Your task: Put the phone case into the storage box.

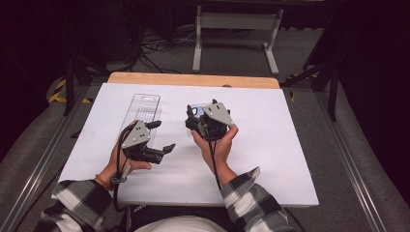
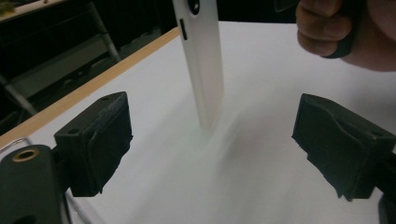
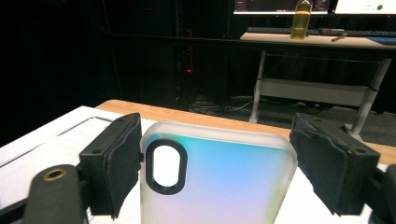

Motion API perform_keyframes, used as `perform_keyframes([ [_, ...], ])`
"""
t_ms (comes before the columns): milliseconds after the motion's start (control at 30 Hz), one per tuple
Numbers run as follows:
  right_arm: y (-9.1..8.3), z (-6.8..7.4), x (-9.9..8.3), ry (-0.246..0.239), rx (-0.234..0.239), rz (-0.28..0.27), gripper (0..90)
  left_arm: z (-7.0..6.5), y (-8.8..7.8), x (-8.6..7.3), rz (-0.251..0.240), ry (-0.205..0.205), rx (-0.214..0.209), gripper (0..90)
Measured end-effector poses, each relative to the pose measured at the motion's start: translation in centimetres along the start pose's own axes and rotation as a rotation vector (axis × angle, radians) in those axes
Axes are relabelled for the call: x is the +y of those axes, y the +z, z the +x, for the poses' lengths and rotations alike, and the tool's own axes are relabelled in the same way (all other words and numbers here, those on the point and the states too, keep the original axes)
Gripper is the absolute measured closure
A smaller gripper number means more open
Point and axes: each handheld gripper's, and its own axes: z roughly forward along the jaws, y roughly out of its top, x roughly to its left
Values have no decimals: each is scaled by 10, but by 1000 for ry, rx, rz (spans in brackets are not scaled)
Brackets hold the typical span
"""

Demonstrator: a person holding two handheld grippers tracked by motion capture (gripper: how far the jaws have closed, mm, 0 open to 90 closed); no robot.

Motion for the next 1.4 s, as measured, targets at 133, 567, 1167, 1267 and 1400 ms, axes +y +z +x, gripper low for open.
perform_keyframes([
  [133, -5, 4, 1, -7, 23, -8, 189, 0, 9, 4, 9, -8, -6, 247],
  [567, -15, 13, 0, -28, 65, -3, 188, 0, 26, 11, 9, -65, -51, 425],
  [1167, -27, 15, 2, -44, 84, -16, 188, -6, 36, 16, 11, -74, -60, 533],
  [1267, -28, 13, 3, -36, 85, -20, 188, -9, 37, 17, 12, -79, -64, 541],
  [1400, -31, 11, 4, -40, 85, -21, 188, -13, 40, 19, -8, -75, -51, 591],
])
